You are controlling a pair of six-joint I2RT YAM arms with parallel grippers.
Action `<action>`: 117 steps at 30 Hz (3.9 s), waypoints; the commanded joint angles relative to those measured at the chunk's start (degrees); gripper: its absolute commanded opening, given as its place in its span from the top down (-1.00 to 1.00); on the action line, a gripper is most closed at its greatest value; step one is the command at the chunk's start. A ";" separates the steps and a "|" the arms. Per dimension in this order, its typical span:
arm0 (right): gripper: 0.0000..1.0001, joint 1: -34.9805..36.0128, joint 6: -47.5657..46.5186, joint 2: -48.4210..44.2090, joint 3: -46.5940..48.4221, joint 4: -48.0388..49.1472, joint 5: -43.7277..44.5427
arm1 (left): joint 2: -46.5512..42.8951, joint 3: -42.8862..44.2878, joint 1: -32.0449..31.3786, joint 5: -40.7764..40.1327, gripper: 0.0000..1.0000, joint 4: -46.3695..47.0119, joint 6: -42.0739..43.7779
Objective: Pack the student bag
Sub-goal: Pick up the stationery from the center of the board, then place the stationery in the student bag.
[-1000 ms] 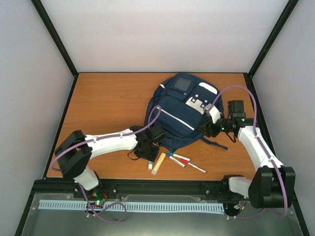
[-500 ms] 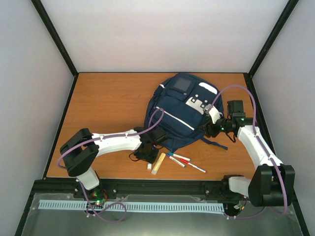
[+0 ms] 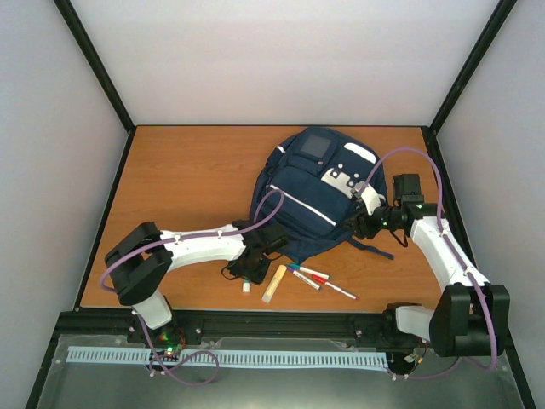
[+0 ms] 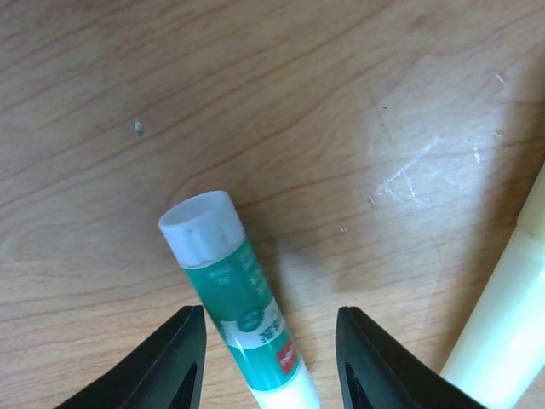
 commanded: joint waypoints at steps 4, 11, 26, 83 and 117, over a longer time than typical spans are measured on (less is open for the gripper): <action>-0.26 0.06 -1.03 0.19 1.36 -0.31 -0.73 | -0.27 0.95 -0.76 1.01 0.10 -0.79 0.25; -0.26 0.07 -1.12 0.24 1.36 -0.48 -0.92 | -0.41 -0.26 -0.74 -0.65 0.22 -1.92 0.42; -0.25 0.06 -1.22 0.12 1.36 -0.74 -1.08 | 1.27 -1.20 -0.78 -3.73 0.50 -3.33 0.90; -0.14 38.08 2.95 26.55 27.64 -3.69 38.94 | -25.65 -12.14 11.88 -7.45 0.98 28.49 -3.13; 0.94 28.72 12.53 19.45 39.49 -8.87 28.43 | -19.23 1.00 11.95 10.73 0.98 40.79 -4.03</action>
